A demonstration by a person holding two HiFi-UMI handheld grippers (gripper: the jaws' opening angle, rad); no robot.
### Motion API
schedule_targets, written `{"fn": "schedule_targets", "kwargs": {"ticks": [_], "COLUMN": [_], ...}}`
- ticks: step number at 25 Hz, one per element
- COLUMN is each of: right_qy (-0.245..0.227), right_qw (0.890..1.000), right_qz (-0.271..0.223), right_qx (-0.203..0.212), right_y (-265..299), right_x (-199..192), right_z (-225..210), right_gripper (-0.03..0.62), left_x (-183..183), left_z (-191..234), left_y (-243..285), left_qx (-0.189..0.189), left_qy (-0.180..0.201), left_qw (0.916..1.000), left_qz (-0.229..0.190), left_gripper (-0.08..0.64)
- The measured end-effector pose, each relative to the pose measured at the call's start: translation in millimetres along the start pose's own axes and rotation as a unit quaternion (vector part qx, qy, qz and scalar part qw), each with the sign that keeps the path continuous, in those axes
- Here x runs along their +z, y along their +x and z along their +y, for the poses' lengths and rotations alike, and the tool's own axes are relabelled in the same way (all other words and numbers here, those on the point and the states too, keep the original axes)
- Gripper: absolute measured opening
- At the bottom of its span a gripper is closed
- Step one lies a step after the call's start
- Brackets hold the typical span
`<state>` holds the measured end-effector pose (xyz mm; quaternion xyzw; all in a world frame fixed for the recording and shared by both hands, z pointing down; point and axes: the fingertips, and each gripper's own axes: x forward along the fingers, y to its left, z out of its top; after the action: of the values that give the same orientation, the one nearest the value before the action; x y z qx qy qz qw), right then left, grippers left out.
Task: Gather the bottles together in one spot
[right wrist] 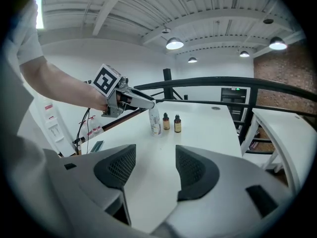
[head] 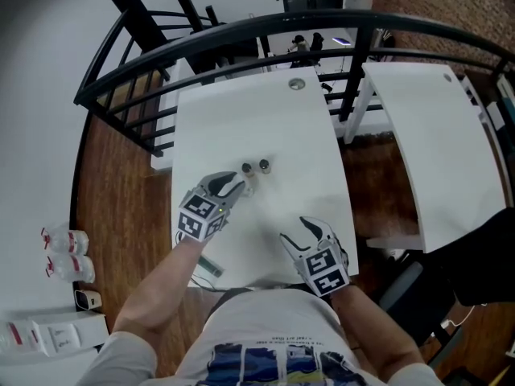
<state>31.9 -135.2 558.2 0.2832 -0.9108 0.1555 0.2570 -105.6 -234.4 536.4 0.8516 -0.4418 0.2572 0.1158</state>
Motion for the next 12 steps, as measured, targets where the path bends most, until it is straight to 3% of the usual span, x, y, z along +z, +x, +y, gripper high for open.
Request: {"fn": "schedule_targets", "kwargs": {"ticks": [7, 12], "right_qy": [0.008, 0.008], "right_qw": [1.0, 1.0], "right_qz": [0.005, 0.011], "right_qx": [-0.007, -0.012], "right_y": [-7, -11], "right_x": [-8, -15], "right_z": [-4, -5], "right_gripper": [0.276, 0.276], "left_x": [-10, -15], "left_z": [2, 5], "left_y": [11, 12], "left_qx": [0.009, 0.01], "left_qy": [0.011, -0.005], "left_qw": [0.9999, 0.9998], "left_qz": [0.004, -0.014], "left_gripper": [0.11, 0.11]}}
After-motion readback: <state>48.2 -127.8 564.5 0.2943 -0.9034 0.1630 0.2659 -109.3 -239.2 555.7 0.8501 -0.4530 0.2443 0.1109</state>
